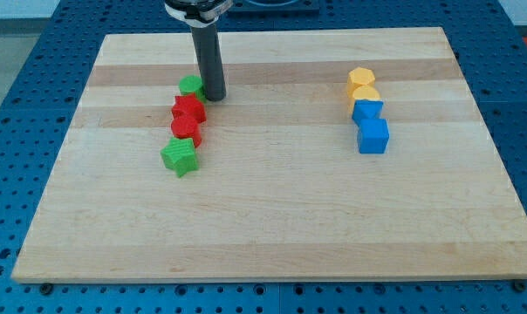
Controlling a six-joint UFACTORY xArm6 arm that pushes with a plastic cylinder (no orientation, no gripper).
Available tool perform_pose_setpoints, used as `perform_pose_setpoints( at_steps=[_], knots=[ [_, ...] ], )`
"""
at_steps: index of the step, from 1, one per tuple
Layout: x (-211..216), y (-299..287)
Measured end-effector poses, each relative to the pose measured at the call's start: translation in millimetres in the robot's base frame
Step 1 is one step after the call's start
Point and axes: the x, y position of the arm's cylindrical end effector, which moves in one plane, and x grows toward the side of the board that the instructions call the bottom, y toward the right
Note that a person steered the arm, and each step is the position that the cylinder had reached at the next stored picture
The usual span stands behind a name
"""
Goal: Move your arm towards the yellow hexagon
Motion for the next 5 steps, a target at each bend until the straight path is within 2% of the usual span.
perform_pose_setpoints(
  at_steps=[4,5],
  knots=[
    [-4.8,10.3],
    [-29.4,25.7]
  ],
)
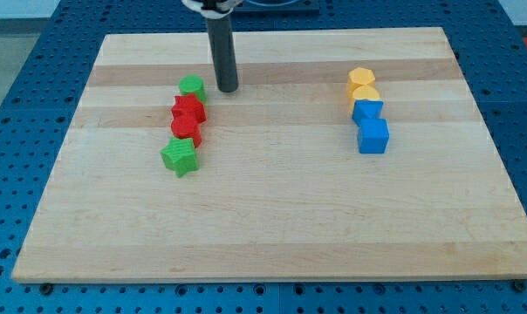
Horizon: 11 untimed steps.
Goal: Move your arm towards the yellow hexagon
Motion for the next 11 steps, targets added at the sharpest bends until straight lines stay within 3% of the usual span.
perform_pose_setpoints(
  at_steps=[1,6,11],
  knots=[
    [-19.9,30.3],
    [-23.6,178.3],
    [-3.7,225.9]
  ],
)
